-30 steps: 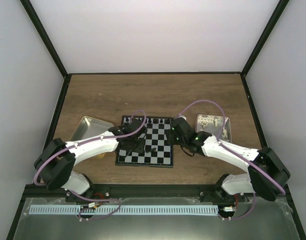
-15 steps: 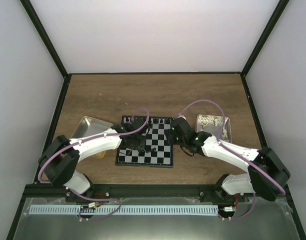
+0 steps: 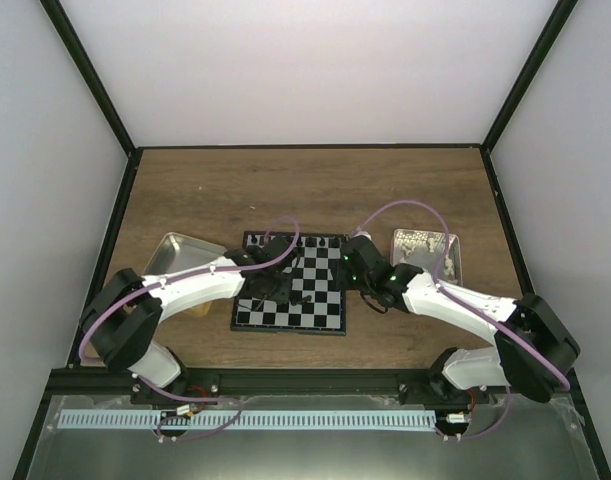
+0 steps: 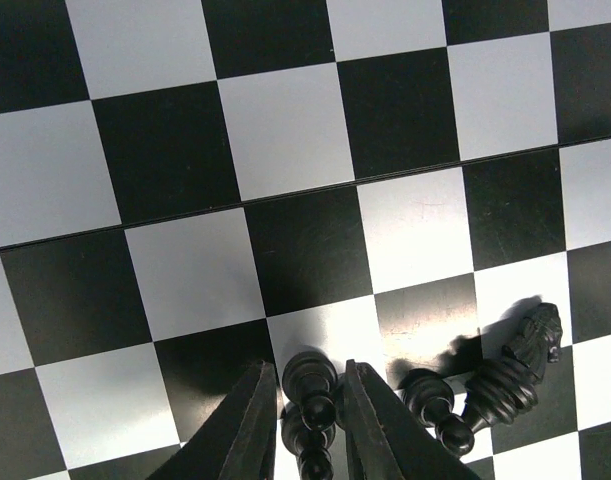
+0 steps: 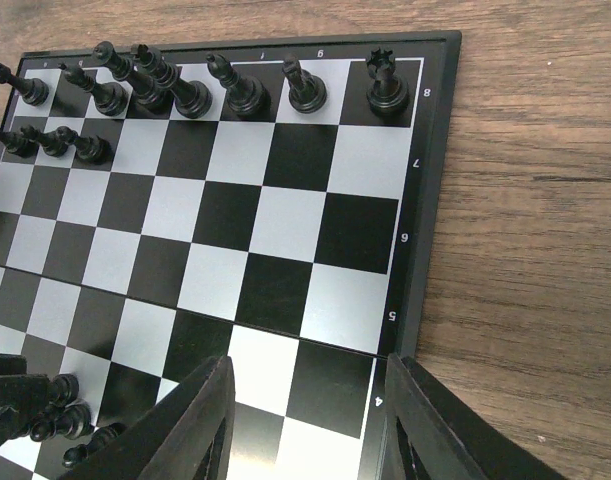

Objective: Set up the chess pieces on the board
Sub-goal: Pick up the chess piece from the chessboard, then place the chess piece on the chessboard.

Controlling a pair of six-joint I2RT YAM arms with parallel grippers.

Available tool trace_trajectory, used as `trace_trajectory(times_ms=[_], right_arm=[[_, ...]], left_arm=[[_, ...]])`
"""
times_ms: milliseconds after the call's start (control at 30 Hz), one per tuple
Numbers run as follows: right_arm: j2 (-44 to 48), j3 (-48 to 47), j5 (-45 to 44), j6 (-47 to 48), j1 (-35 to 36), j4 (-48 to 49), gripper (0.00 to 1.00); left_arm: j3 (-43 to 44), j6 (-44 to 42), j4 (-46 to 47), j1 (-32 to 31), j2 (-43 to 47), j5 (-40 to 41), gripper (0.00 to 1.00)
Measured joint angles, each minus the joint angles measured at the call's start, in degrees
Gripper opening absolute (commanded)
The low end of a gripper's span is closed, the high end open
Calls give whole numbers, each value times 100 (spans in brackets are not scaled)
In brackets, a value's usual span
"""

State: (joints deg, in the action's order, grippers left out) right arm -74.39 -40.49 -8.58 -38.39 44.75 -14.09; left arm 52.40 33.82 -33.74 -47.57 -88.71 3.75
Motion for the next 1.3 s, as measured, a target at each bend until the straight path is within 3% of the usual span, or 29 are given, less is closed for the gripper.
trace_trajectory(times_ms=[500,833,1300], right_arm=[[20,9,0,0,0,4,43],[203,57,-26,-2,0,42,43],[396,267,-111,4,0,74,43]], left_arm=[[116,-114,-22,-11,-57,146,7],[706,-356,-72,2,-140,717,7],[1805,-835,-37,527,-1360,785,8]])
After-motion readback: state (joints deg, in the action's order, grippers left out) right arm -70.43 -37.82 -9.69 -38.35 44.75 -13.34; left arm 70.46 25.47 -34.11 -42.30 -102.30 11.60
